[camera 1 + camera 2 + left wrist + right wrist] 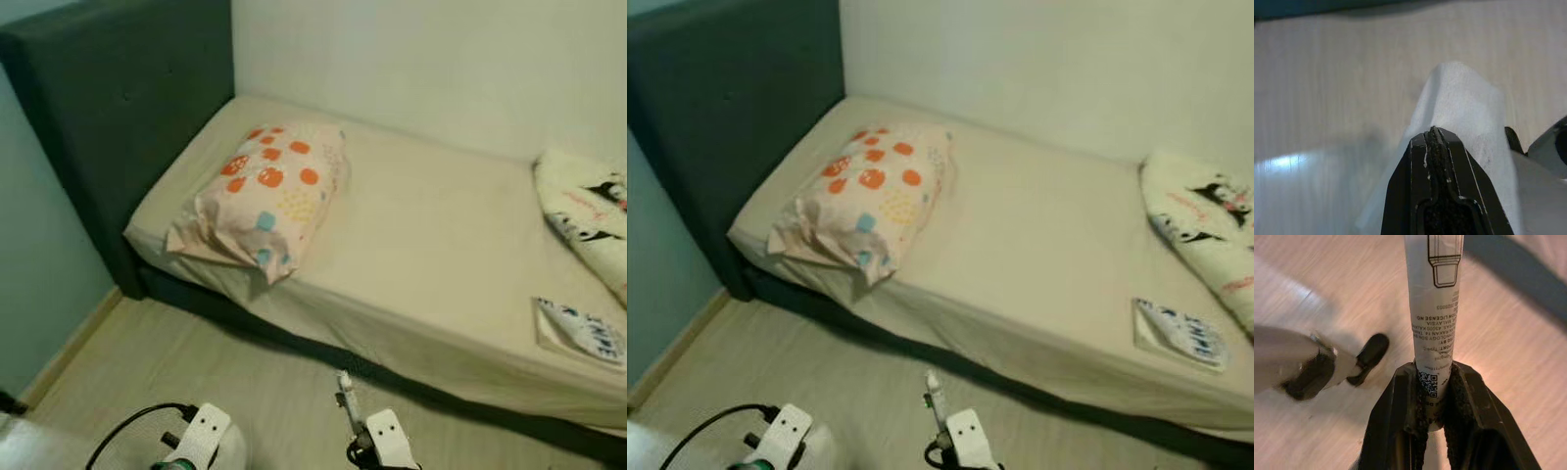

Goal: Clean up the room

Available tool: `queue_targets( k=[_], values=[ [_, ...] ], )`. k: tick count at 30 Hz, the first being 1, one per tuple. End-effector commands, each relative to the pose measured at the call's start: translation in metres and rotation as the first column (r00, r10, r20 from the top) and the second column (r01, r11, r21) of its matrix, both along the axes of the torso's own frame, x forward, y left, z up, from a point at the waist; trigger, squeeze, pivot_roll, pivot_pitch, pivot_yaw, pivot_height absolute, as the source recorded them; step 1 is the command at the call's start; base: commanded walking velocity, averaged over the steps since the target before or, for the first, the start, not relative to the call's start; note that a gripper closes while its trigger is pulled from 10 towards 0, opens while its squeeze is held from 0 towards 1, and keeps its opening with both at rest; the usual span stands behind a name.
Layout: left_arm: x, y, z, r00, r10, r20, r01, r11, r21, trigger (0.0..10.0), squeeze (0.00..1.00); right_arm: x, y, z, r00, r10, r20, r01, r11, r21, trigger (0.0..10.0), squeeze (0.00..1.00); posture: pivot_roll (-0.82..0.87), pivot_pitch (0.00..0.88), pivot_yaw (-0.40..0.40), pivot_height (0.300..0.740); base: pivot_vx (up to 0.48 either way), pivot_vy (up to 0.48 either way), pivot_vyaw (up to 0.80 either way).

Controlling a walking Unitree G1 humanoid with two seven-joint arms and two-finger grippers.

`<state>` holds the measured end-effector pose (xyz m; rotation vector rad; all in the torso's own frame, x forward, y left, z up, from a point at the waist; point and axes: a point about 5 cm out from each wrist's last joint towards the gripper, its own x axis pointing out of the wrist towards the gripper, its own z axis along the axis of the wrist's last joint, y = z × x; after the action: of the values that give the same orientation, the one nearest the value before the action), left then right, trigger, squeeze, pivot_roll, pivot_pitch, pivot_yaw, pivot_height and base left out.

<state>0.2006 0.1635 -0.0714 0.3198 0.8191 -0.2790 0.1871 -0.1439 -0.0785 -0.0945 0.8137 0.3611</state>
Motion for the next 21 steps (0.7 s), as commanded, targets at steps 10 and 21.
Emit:
queue_targets(
  k=[10,21],
  values=[
    [-0.0072,-0.0035,-0.0061,0.997,-0.018,-0.073,0.017,1.0,-0.024,10.0,0.0,-0.0035,0.0,-0.0018,1.0,0.019,-0.025,-0.019,1.0,0.012,10.0,0.0,0.07,0.006,-0.016,0.74,0.0,0.0,0.8],
    [-0.0048,-0.0047,-0.005,0.997,-0.029,-0.068,0.027,0.999,-0.024,10.0,0.0,-0.0024,0.0003,-0.001,1.0,0.019,-0.016,-0.019,1.0,0.014,10.0,0.0,0.06,0.002,-0.012,0.74,0.0,0.0,0.8]
  ],
)
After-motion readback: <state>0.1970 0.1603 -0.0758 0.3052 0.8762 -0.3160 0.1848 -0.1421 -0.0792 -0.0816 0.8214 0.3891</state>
